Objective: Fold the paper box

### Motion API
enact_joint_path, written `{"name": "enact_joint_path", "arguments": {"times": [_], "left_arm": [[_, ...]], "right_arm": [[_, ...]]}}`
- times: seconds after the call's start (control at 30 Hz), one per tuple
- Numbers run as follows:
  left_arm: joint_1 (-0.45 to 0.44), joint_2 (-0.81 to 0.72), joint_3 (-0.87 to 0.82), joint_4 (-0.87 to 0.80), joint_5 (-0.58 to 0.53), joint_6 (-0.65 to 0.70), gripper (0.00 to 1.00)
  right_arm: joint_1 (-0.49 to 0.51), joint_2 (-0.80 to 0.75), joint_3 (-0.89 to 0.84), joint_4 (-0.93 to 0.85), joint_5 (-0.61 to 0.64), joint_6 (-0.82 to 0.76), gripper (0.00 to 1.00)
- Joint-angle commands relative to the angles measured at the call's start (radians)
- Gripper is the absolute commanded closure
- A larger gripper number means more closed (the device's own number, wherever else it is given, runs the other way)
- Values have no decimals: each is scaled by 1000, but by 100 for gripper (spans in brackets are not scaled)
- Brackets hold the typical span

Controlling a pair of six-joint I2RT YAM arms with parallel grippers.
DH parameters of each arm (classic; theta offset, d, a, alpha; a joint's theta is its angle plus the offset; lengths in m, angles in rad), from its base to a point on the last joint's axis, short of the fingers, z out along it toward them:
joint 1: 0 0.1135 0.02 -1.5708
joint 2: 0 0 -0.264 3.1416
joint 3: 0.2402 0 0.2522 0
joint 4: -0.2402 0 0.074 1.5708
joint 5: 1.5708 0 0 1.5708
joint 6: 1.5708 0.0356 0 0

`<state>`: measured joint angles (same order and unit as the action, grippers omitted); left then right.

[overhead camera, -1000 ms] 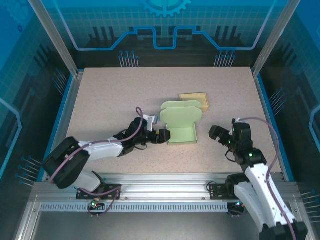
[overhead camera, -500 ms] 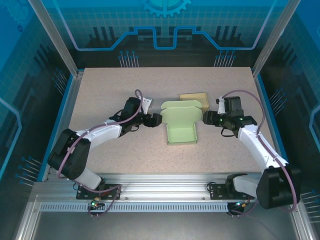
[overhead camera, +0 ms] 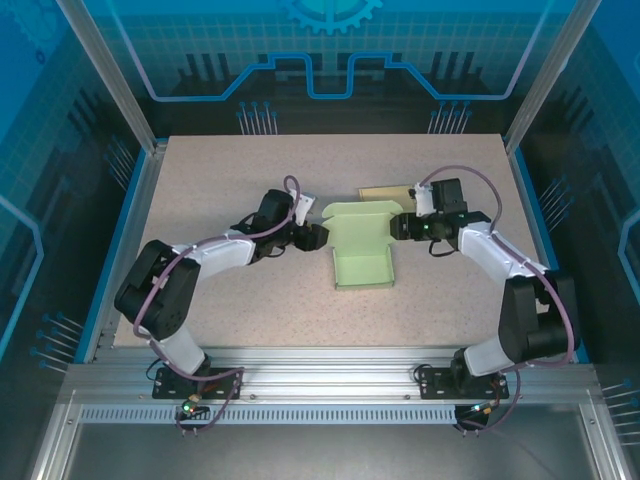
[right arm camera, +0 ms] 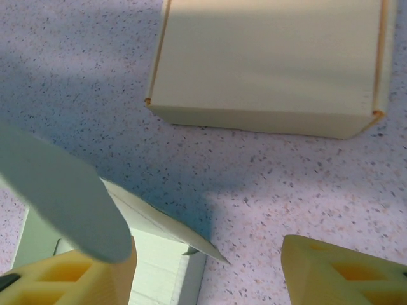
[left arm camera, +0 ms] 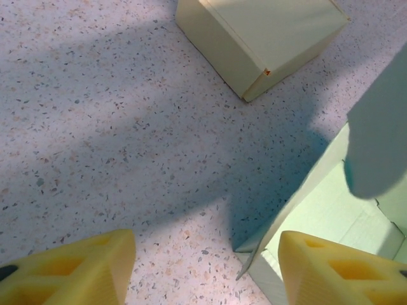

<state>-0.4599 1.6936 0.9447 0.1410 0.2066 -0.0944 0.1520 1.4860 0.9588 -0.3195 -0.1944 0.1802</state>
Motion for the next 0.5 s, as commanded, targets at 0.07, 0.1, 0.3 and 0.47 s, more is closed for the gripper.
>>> {"name": "enact_joint_path", "arguments": {"times": [0.07, 0.1, 0.3, 0.47], "left_arm": [[7, 21, 39, 55, 32, 4, 45], [7, 22, 39, 63, 34, -1, 47], [5, 37, 52, 83, 58, -21, 50], [5, 47, 53, 77, 70, -12, 48]], "right_arm": [[16, 22, 36, 42, -32, -25, 40], [18, 23, 36, 46, -33, -23, 41], [28, 34, 35, 66, -37, -13, 44], [28, 45, 42, 62, -15, -24, 43]]}}
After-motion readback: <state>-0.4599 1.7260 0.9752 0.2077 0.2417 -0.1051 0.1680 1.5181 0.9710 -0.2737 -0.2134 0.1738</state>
